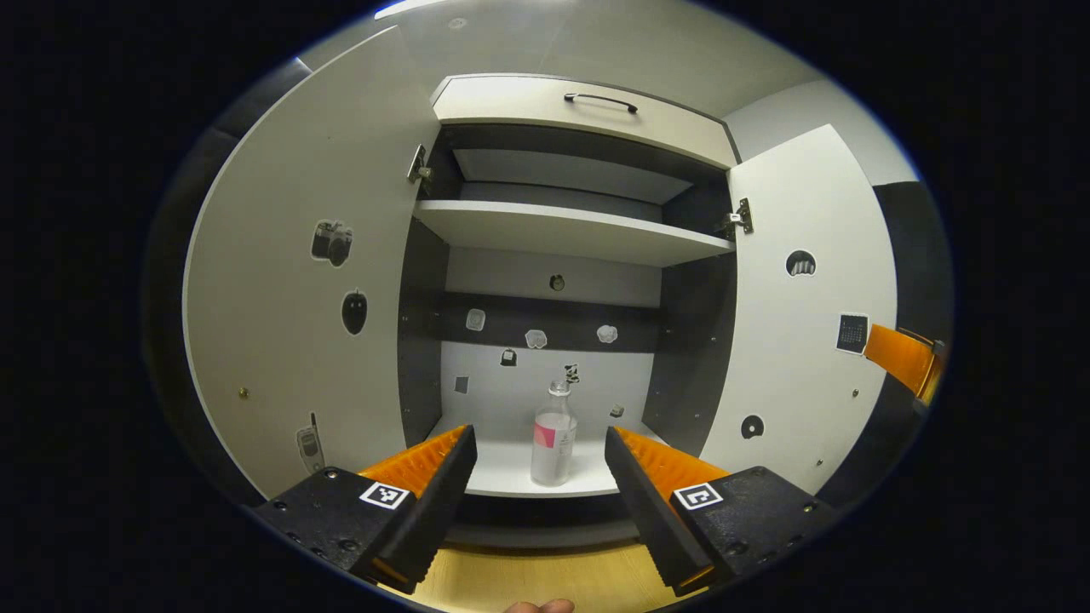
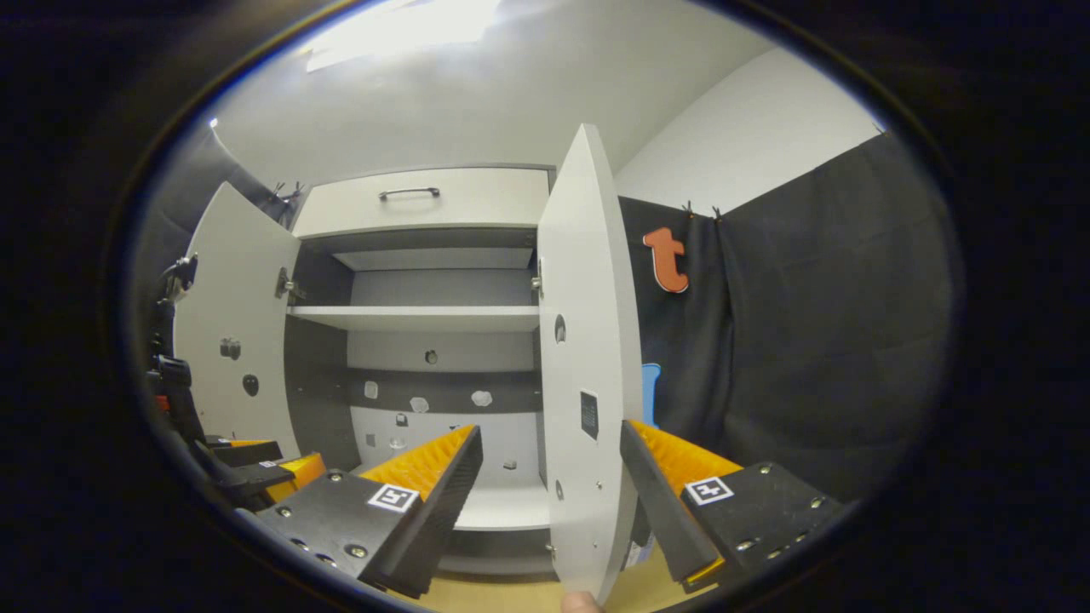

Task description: Grasp the bottle in the cabinet with the left hand and place it on the coaster, then close the right door with the right hand and the left door with the left hand.

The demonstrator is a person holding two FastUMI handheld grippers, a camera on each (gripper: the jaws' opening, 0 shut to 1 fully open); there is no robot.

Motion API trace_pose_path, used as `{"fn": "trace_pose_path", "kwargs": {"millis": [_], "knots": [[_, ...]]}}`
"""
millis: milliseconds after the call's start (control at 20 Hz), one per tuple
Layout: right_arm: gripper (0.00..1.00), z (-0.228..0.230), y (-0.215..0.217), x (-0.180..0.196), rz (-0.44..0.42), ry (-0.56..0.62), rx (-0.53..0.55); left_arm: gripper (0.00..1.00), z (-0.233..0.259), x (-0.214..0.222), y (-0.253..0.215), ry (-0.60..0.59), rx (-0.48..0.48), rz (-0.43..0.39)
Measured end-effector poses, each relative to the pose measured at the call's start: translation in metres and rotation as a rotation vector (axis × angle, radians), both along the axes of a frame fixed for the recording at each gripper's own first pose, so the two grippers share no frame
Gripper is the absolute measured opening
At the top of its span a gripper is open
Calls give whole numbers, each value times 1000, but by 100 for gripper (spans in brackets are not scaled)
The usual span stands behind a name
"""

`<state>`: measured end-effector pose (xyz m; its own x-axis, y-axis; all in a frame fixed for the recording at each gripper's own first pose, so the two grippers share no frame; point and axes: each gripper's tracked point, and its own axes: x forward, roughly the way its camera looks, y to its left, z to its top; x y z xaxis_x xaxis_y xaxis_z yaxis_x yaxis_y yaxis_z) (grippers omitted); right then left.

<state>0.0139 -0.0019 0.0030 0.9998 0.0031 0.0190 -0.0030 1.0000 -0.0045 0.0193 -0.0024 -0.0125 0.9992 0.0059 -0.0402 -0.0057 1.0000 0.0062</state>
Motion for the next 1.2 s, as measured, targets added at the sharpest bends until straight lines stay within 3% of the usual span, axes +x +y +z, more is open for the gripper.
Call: {"fn": "trace_pose_path", "kwargs": {"millis": [100,150,200,450,1050,1200], "knots": [[98,0,0,0,-1,-1,0,97,-1,1,-1,3,4,-4],[93,0,0,0,-1,-1,1,97,-1,2,-1,3,5,-5],[98,1,-1,0,-2,-1,3,97,-1,3,-1,3,8,-5],[98,2,-15,-5,-31,1,-5,97,-9,29,-3,24,40,-5],[98,12,-100,-32,-254,-25,-54,94,-53,184,-11,101,101,60],[98,13,-116,-36,-297,-23,-56,88,-63,211,-10,123,97,74]]}}
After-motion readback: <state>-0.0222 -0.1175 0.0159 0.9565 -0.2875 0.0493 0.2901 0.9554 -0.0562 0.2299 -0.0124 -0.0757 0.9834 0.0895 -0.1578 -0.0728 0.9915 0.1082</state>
